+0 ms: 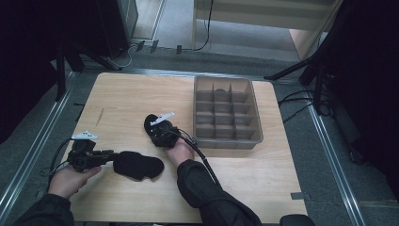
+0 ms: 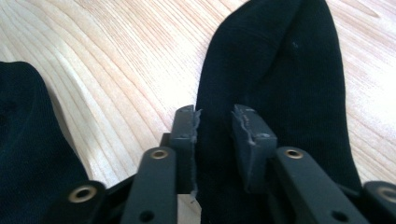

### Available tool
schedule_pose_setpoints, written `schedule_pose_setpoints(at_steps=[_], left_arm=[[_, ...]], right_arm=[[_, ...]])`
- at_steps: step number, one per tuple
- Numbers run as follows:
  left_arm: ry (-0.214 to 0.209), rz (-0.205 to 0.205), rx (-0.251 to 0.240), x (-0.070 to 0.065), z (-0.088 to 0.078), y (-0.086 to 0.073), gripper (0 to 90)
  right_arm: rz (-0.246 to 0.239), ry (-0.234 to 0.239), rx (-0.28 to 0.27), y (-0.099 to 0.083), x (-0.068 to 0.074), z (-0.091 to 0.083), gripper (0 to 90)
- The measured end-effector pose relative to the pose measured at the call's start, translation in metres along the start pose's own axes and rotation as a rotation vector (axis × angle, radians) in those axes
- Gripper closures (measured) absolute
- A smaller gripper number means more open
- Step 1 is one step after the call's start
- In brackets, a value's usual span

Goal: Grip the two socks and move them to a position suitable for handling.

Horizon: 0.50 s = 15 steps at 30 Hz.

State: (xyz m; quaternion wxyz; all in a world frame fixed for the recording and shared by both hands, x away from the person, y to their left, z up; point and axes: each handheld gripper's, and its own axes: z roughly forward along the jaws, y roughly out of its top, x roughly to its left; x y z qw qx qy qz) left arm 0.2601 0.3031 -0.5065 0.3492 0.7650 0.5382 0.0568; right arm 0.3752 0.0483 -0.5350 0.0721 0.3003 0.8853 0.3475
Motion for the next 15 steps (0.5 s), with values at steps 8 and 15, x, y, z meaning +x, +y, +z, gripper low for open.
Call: schedule_pose_setpoints(at_steps=[8,15], left_arm=[[0.000,-0.002,0.000,0.000,0.000,0.000,68.9],[0.006,-0.004,-0.002,0.001,-0.001,-0.001,68.9]], right_arm=[[0.016,0.021,-0.004,-0.004,-0.001,-0.002,86.6],[-0.007,0.049,-0.003,0.000,0.003,-0.010,87.2]])
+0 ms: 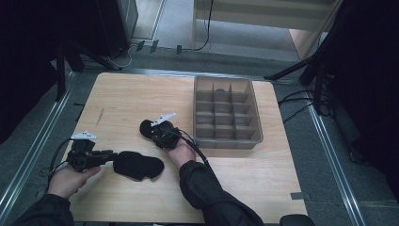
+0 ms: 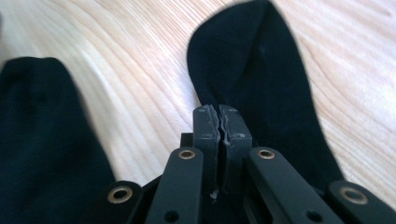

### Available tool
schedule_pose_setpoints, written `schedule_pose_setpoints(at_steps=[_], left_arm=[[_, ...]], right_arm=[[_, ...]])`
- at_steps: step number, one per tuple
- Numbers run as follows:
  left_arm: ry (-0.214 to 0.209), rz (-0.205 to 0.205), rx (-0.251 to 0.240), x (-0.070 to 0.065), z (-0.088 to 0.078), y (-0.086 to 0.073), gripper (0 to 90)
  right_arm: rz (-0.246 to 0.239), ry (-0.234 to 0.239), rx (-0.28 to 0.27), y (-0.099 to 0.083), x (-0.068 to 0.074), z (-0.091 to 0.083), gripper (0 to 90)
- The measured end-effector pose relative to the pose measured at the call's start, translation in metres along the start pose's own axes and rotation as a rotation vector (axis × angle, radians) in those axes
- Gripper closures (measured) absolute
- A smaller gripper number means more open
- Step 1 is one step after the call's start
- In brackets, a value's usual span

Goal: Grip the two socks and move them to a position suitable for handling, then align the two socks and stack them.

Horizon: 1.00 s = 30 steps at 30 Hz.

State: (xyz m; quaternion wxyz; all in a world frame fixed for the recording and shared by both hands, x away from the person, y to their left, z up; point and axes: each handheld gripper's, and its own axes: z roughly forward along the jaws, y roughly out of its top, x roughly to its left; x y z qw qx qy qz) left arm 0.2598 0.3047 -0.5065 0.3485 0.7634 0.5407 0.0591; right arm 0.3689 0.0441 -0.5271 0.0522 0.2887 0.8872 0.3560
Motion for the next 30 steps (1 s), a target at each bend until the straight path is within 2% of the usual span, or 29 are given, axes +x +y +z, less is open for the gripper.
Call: schedule_pose_setpoints(at_steps=[7,14,23,30], left_arm=[[0.000,-0.005,-0.005,0.000,-0.001,0.000,68.9],[0.001,-0.006,0.001,0.001,-0.001,0.000,68.9],[-0.001,-0.013,-0.001,0.002,-0.001,0.000,68.9],[0.005,-0.013,0.002,0.003,-0.002,-0.001,68.8]], right_arm=[[-0.025,0.032,-0.007,0.006,0.007,-0.012,87.2],[-0.025,0.056,-0.004,0.009,0.009,-0.020,87.3],[-0.033,0.067,-0.004,0.013,0.010,-0.030,87.3],[-0.066,0.088,-0.018,0.018,0.019,-0.043,87.4]])
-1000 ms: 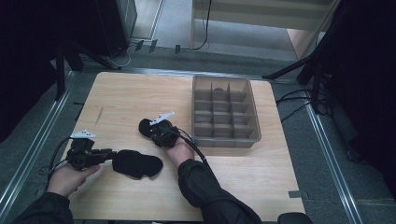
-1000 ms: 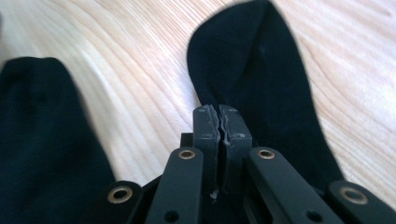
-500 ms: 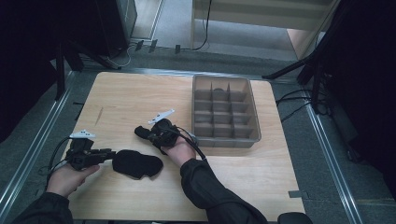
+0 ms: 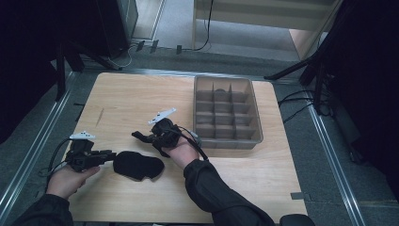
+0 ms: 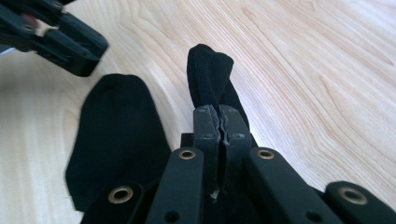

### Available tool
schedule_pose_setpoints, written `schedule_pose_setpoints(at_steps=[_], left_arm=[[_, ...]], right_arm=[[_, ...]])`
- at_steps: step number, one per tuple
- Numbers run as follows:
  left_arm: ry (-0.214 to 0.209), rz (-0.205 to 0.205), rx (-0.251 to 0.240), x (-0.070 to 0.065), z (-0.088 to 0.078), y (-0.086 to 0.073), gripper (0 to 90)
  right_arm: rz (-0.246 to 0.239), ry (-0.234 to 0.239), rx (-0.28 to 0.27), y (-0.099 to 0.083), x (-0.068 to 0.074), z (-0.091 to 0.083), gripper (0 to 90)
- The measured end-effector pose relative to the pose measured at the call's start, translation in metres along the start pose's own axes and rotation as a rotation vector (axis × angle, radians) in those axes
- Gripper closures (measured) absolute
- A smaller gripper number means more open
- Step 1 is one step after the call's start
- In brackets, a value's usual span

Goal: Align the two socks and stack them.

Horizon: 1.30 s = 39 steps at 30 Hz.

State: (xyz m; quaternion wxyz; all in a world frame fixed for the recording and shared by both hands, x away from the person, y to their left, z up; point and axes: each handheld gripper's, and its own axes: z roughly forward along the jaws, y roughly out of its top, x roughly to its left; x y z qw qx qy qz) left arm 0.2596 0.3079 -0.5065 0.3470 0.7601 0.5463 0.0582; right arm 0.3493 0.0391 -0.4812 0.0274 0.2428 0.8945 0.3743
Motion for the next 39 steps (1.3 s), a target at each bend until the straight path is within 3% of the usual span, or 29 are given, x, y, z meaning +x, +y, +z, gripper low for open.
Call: schedule_pose_setpoints(at_steps=[10,15,22,30,37,39], left_arm=[[0.003,-0.013,-0.008,0.002,-0.002,-0.001,68.9],[0.024,-0.029,-0.022,0.007,-0.007,-0.002,68.8],[0.038,-0.051,-0.038,0.013,-0.012,-0.004,68.8],[0.045,-0.047,-0.040,0.012,-0.011,-0.002,64.3],[0.033,-0.024,-0.034,0.008,-0.008,0.000,58.6],[0.032,-0.014,-0.029,0.007,-0.007,0.000,58.4]], right_arm=[[-0.044,0.048,-0.013,0.004,0.022,-0.007,87.3],[-0.098,0.085,-0.026,0.005,0.037,-0.008,87.3],[-0.151,0.146,-0.003,0.002,0.052,0.003,87.2],[-0.151,0.198,0.045,-0.013,0.059,0.018,85.9],[-0.119,0.226,0.052,-0.021,0.061,0.019,67.4],[-0.114,0.230,0.041,-0.022,0.062,0.015,67.1]])
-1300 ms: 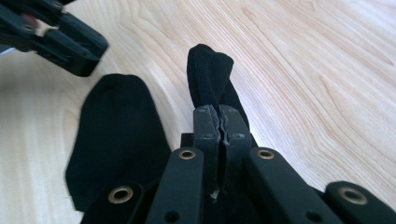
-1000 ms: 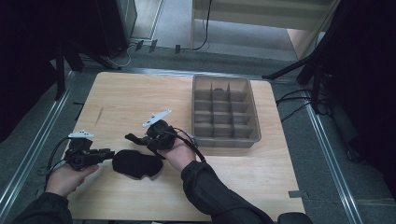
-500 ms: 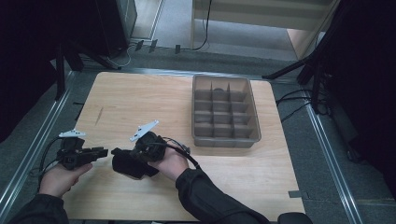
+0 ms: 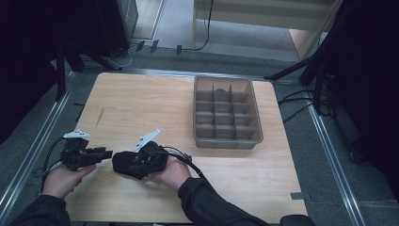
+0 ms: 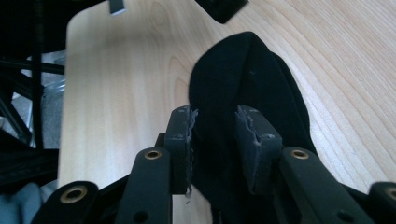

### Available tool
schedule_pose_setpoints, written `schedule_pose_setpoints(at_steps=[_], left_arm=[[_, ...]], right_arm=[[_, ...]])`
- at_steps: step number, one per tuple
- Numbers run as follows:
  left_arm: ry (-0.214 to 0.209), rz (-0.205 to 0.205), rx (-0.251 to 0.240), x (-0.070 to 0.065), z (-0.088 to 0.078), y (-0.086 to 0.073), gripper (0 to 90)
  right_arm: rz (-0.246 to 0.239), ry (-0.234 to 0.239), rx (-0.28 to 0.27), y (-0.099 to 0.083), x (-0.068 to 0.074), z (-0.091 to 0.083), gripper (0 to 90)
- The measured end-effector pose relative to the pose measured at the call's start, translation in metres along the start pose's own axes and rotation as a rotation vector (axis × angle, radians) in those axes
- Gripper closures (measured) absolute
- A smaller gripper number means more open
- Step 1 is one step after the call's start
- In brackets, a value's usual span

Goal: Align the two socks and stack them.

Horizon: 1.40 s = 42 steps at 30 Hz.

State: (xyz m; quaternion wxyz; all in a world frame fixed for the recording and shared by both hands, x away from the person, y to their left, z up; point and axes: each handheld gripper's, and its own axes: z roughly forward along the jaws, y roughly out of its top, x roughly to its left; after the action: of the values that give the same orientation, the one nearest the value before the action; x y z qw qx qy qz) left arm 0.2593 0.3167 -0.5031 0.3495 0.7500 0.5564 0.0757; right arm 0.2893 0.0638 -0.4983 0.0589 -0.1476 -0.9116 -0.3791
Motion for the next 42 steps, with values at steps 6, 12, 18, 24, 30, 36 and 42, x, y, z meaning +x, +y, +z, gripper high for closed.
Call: schedule_pose_setpoints(at_steps=[6,12,18,24,30,36,42], left_arm=[[-0.013,0.020,0.028,-0.005,0.007,0.002,55.9],[-0.014,0.038,0.064,-0.008,0.016,0.004,53.5],[-0.008,0.039,0.096,-0.007,0.021,0.004,52.4],[-0.014,0.064,0.137,-0.007,0.027,0.002,60.6],[-0.025,0.081,0.166,-0.011,0.030,0.002,74.8],[-0.049,0.054,0.144,-0.006,0.020,0.006,82.1],[-0.051,0.050,0.113,-0.008,0.013,0.005,81.4]], right_arm=[[-0.002,-0.068,-0.030,-0.007,-0.003,-0.016,68.4],[0.044,-0.122,-0.040,-0.024,-0.016,-0.030,67.2],[0.085,-0.145,-0.051,-0.039,-0.019,-0.037,67.0],[0.098,-0.203,-0.042,-0.051,-0.026,-0.034,57.1],[0.143,-0.197,-0.001,-0.060,-0.031,-0.024,66.9],[0.125,-0.202,0.007,-0.058,-0.029,-0.025,88.3],[0.129,-0.194,-0.025,-0.053,-0.030,-0.031,81.4]])
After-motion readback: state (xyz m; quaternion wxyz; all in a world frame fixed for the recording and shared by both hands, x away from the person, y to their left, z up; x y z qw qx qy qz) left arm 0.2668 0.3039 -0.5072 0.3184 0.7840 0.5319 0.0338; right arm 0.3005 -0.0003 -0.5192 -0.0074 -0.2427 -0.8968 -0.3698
